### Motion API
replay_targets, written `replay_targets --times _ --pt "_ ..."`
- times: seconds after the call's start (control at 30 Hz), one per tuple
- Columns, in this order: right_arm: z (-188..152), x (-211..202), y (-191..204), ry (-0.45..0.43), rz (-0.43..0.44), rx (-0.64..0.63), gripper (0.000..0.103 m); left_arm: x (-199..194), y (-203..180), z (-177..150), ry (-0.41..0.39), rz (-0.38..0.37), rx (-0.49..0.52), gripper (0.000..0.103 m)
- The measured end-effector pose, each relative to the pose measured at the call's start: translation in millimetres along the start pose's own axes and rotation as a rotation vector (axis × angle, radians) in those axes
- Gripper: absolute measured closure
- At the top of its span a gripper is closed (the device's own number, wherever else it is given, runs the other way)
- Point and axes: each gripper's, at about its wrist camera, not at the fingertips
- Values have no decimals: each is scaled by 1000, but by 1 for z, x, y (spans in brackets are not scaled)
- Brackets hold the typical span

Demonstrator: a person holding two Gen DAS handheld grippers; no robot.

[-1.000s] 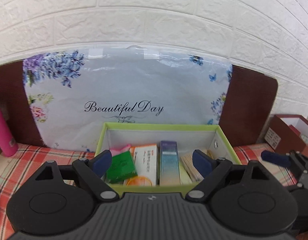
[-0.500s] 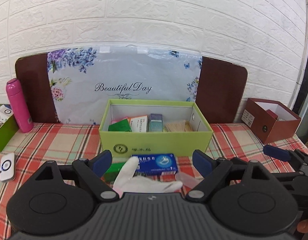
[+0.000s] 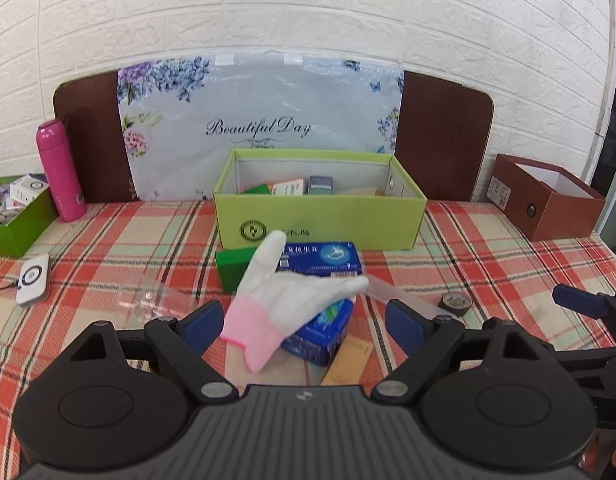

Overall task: Organize objects
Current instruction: 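Withdraw both open tools from the lime-green box back over the table, then grasp the slim tan box with the left tool while the right tool grasps the frosted plastic case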

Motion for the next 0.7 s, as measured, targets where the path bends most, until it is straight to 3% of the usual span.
replay_targets --times 0.13,0.7 --pt "-12 -1 2 25 -2 -14 0 3 -3 -12 19 23 19 12" --pt "-40 9 -7 82 -34 -13 0 22 -16 -40 100 -24 60 12"
Point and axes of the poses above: each gripper's, at about its wrist camera, not at the fingertips, and x roughly the way its jaws point, y to its left, z to its top, and after that the axes turned 9 degrees about z, right-handed
